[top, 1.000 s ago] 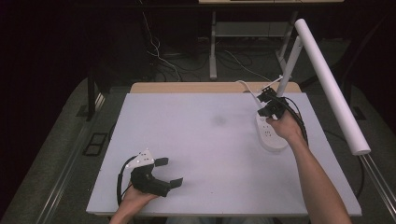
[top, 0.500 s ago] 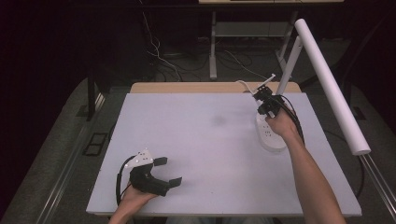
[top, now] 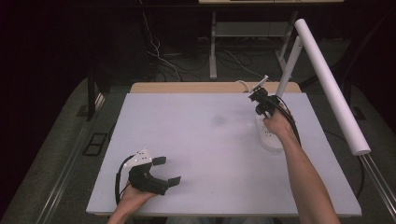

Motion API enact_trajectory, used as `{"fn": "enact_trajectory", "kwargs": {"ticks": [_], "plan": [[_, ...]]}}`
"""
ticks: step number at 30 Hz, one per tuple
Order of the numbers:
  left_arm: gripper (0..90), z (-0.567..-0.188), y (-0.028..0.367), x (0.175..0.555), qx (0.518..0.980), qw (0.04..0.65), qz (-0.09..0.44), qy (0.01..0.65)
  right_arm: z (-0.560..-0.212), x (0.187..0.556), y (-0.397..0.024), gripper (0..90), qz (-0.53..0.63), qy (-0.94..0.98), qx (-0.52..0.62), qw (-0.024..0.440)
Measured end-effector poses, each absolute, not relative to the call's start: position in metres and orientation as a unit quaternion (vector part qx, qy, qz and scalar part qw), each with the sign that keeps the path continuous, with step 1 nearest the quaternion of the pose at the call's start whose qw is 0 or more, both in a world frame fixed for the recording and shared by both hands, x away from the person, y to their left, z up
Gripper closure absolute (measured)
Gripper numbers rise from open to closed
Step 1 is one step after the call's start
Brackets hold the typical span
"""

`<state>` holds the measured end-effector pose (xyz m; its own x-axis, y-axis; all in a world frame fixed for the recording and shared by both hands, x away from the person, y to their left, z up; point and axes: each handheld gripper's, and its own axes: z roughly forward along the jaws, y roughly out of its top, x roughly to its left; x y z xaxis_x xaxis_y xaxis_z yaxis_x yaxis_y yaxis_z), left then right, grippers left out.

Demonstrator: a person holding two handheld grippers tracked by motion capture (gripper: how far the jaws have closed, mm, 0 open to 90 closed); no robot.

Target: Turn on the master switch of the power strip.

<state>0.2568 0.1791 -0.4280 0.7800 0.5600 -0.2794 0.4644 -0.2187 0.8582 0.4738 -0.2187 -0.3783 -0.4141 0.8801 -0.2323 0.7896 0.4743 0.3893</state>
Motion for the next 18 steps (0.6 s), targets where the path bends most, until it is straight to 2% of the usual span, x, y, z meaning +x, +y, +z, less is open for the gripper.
{"fn": "enact_trajectory", "kwargs": {"ticks": [18], "plan": [[0.0,-0.428,0.179,0.257,0.779,0.532,0.045,0.328,-0.397,0.476,-0.217,89.5,0.077,0.832,0.511,0.204]]}}
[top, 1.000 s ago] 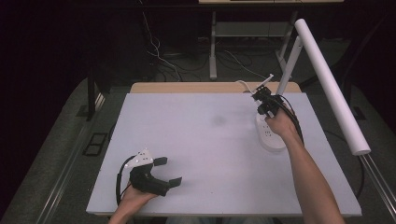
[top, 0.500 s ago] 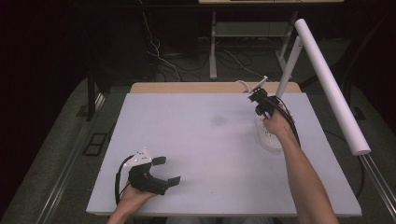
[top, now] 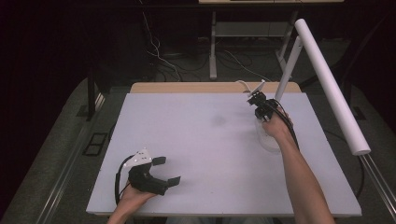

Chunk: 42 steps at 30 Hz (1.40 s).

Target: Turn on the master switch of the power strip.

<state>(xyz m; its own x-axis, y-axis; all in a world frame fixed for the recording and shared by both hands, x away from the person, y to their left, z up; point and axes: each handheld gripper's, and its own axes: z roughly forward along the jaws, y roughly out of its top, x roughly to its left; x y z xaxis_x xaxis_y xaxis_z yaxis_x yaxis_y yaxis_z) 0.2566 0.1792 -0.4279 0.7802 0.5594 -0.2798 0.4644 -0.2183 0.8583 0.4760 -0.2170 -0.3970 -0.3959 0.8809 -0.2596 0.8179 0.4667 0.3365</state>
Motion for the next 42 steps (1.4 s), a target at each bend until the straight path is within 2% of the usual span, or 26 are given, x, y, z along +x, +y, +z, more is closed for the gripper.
{"fn": "enact_trajectory", "kwargs": {"ticks": [9,22,27,30,31,42], "plan": [[0.0,-0.428,0.178,0.255,0.782,0.530,0.045,0.324,-0.399,0.473,-0.226,89.8,0.109,0.818,0.530,0.196],[0.0,-0.429,0.179,0.255,0.783,0.528,0.043,0.324,-0.402,0.472,-0.221,90.0,0.099,0.809,0.540,0.210],[0.0,-0.429,0.178,0.255,0.784,0.529,0.042,0.323,-0.403,0.470,-0.226,90.0,0.115,0.790,0.569,0.199],[0.0,-0.429,0.178,0.255,0.784,0.529,0.042,0.323,-0.404,0.468,-0.224,90.0,0.112,0.791,0.563,0.211],[0.0,-0.429,0.179,0.255,0.784,0.528,0.042,0.322,-0.405,0.466,-0.220,90.0,0.104,0.799,0.548,0.227],[0.0,-0.428,0.180,0.256,0.779,0.532,0.043,0.328,-0.402,0.465,-0.217,89.4,0.102,0.816,0.516,0.240]]}}
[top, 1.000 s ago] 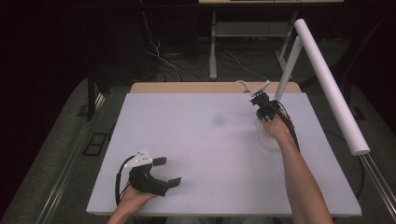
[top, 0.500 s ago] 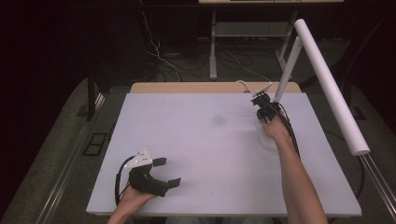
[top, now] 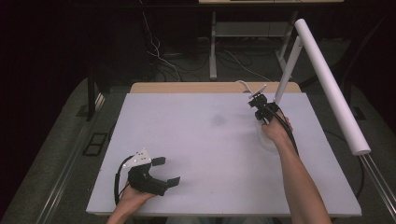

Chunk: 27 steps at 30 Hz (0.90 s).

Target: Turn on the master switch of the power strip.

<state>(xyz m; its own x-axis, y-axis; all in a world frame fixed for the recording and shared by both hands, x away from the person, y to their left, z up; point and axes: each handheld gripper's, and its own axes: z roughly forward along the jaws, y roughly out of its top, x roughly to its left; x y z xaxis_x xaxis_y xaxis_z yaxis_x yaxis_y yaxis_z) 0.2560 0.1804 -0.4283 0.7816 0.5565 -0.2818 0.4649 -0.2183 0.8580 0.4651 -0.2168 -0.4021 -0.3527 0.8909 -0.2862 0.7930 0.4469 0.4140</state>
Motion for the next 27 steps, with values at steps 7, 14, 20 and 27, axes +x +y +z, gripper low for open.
{"fn": "enact_trajectory", "kwargs": {"ticks": [7,14,20,27], "plan": [[0.0,-0.428,0.180,0.256,0.780,0.532,0.042,0.326,-0.395,0.458,-0.209,89.3,0.113,0.821,0.498,0.256],[0.0,-0.428,0.180,0.256,0.781,0.530,0.042,0.327,-0.388,0.450,-0.211,89.3,0.143,0.821,0.493,0.248],[0.0,-0.429,0.179,0.256,0.782,0.529,0.041,0.326,-0.375,0.438,-0.209,89.2,0.187,0.819,0.487,0.237],[0.0,-0.428,0.179,0.256,0.781,0.530,0.042,0.326,-0.365,0.425,-0.211,89.1,0.227,0.815,0.485,0.221]]}}
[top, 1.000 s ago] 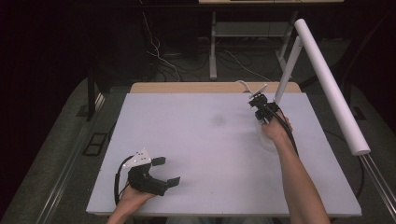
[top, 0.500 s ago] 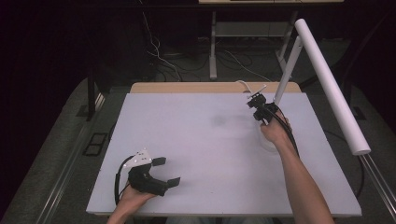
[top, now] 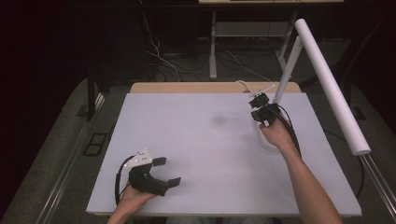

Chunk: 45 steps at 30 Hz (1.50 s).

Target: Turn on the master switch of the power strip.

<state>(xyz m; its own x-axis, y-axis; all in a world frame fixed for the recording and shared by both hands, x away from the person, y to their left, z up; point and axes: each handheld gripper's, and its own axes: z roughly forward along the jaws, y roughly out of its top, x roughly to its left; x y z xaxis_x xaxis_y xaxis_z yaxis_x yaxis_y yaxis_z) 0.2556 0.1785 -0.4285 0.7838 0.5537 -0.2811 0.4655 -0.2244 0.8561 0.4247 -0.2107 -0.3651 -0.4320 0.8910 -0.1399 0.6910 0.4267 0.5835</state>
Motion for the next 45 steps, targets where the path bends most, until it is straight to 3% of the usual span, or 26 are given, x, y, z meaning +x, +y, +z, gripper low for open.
{"fn": "enact_trajectory", "kwargs": {"ticks": [7,11,22,26,28,29,45], "plan": [[0.0,-0.428,0.178,0.255,0.781,0.531,0.041,0.325,-0.360,0.408,-0.216,84.2,0.257,0.814,0.477,0.208],[0.0,-0.428,0.177,0.255,0.781,0.532,0.041,0.325,-0.360,0.394,-0.217,76.3,0.278,0.814,0.472,0.194],[0.0,-0.428,0.175,0.256,0.783,0.531,0.040,0.322,-0.357,0.357,-0.225,34.7,0.350,0.808,0.437,0.183],[0.0,-0.429,0.173,0.255,0.782,0.532,0.039,0.323,-0.358,0.347,-0.233,10.4,0.358,0.807,0.441,0.158],[0.0,-0.429,0.173,0.256,0.784,0.530,0.039,0.321,-0.358,0.340,-0.236,6.9,0.365,0.806,0.440,0.155],[0.0,-0.429,0.173,0.256,0.785,0.529,0.039,0.320,-0.358,0.335,-0.239,0.0,0.373,0.803,0.439,0.153],[0.0,-0.429,0.172,0.256,0.783,0.530,0.038,0.324,-0.366,0.288,-0.271,0.2,0.428,0.785,0.432,0.121]]}}
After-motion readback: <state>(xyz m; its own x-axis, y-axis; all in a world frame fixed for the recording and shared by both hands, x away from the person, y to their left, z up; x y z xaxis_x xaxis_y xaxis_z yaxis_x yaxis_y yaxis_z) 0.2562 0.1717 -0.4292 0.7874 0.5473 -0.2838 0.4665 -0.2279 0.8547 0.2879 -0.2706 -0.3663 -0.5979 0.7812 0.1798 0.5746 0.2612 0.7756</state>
